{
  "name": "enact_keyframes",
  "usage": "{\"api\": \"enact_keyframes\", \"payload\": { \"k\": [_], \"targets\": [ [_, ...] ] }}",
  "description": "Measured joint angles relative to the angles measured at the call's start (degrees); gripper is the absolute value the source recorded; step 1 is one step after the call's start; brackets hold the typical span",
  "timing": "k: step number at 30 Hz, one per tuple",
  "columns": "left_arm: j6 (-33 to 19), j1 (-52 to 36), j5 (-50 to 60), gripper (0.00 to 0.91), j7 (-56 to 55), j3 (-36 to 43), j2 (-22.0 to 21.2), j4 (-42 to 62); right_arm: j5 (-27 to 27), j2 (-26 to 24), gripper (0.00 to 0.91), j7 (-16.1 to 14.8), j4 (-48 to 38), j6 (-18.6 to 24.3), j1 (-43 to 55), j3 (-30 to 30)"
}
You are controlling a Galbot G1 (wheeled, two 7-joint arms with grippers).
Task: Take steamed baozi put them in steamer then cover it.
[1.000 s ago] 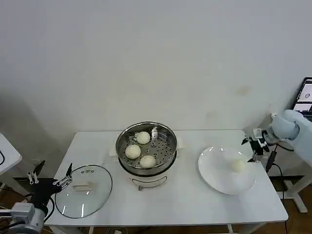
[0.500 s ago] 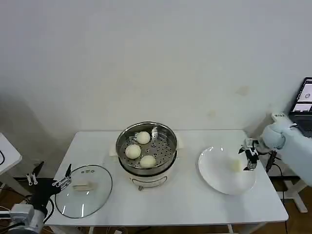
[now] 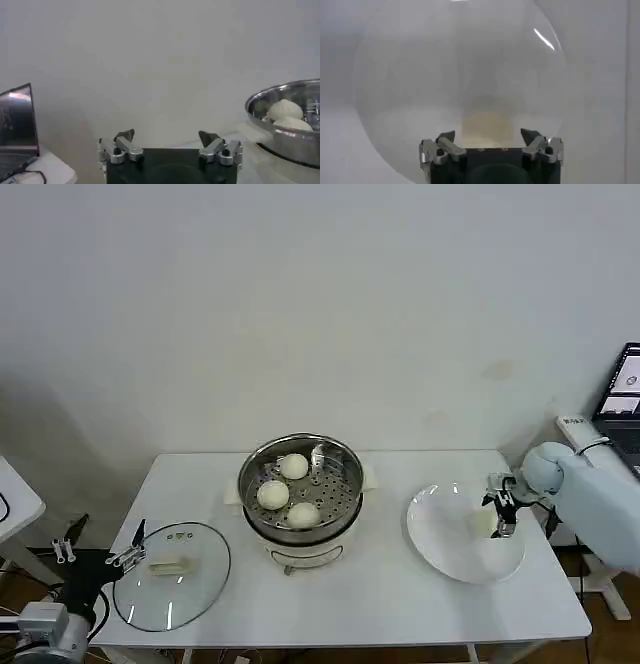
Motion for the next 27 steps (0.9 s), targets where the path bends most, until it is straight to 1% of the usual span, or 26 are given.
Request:
{"api": "enact_keyframes", "payload": {
  "k": [1,3,4,7,13,20,27],
  "targets": [
    [0.01,0.01,-0.02,0.907,0.0,-0.05,0.02,0.0,-0.19,0.1,0.816,-0.01,-0.2,-0.02,-0.05,0.11],
    [0.01,0.05,-0.07,0.907,0.0,-0.14,0.07,0.0,-0.59,0.26,0.806,-0.07,-0.51,-0.1,-0.11,0.29],
    [0.01,0.07,-0.08,0.907,0.0,-0.18,0.08,0.0,-0.8,0.35,0.776,-0.07,-0.68,-0.12,-0.15,0.37],
    [0.01,0.04,-0.09,0.907,0.0,-0.31,0.07,-0.06,-1.34,0.71,0.756,0.0,-1.22,-0.18,-0.4,0.64],
    [0.02,0.36,-0.15,0.907,0.0,-0.68,0.05,-0.46,-2.17,1.08,0.645,0.23,-1.76,-0.37,-0.56,0.72],
    [0.08,0.45,-0.2,0.907,-0.01,-0.92,0.08,-0.75,-2.27,0.83,0.635,0.09,-1.72,-0.39,-0.49,0.77],
    [0.08,0.51,-0.21,0.907,-0.04,-1.08,0.09,-0.76,-1.56,-0.32,0.635,-0.83,-0.82,-0.35,0.72,0.03]
  ]
}}
